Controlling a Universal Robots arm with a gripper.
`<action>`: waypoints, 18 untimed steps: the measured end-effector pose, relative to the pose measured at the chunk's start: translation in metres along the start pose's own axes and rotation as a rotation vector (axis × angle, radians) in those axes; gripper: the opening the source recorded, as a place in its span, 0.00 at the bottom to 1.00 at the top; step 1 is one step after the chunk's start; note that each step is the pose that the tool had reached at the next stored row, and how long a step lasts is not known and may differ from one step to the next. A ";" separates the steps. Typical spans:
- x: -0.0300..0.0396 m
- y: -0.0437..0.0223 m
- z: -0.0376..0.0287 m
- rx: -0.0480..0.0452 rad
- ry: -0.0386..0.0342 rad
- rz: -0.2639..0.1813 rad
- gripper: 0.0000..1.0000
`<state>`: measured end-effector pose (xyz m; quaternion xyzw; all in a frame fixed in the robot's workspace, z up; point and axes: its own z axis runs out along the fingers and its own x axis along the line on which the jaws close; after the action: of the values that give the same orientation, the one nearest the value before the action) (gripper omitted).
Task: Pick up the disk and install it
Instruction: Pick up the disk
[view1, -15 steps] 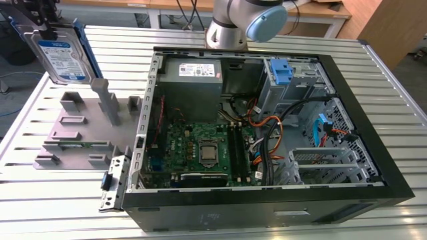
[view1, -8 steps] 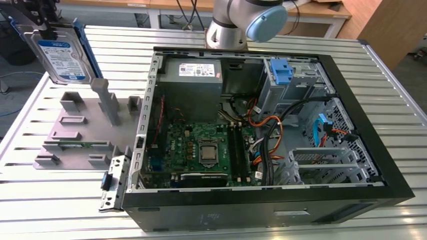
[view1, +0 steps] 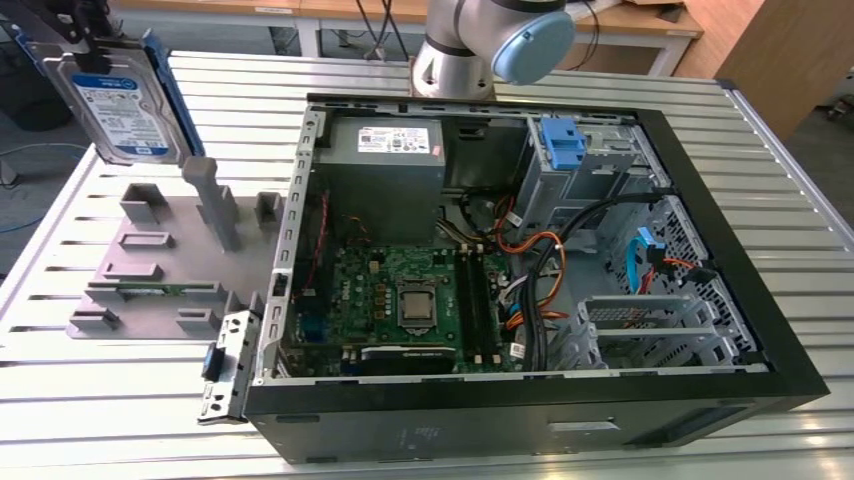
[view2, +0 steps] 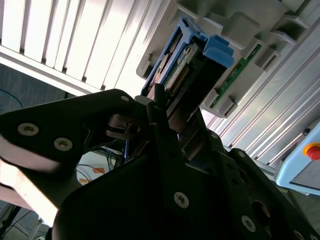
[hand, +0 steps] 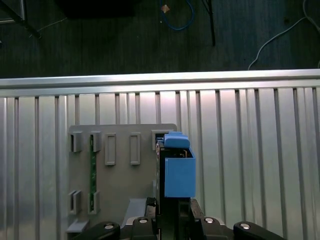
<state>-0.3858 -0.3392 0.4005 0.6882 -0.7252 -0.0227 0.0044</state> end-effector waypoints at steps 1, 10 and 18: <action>-0.0001 0.0001 -0.0017 0.0000 0.0000 0.000 0.35; -0.0005 0.0007 -0.0190 0.0000 0.0000 0.000 0.35; -0.0009 0.0014 -0.0362 -0.0001 0.0000 0.000 0.35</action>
<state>-0.3858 -0.3391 0.4368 0.6882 -0.7252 -0.0227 0.0044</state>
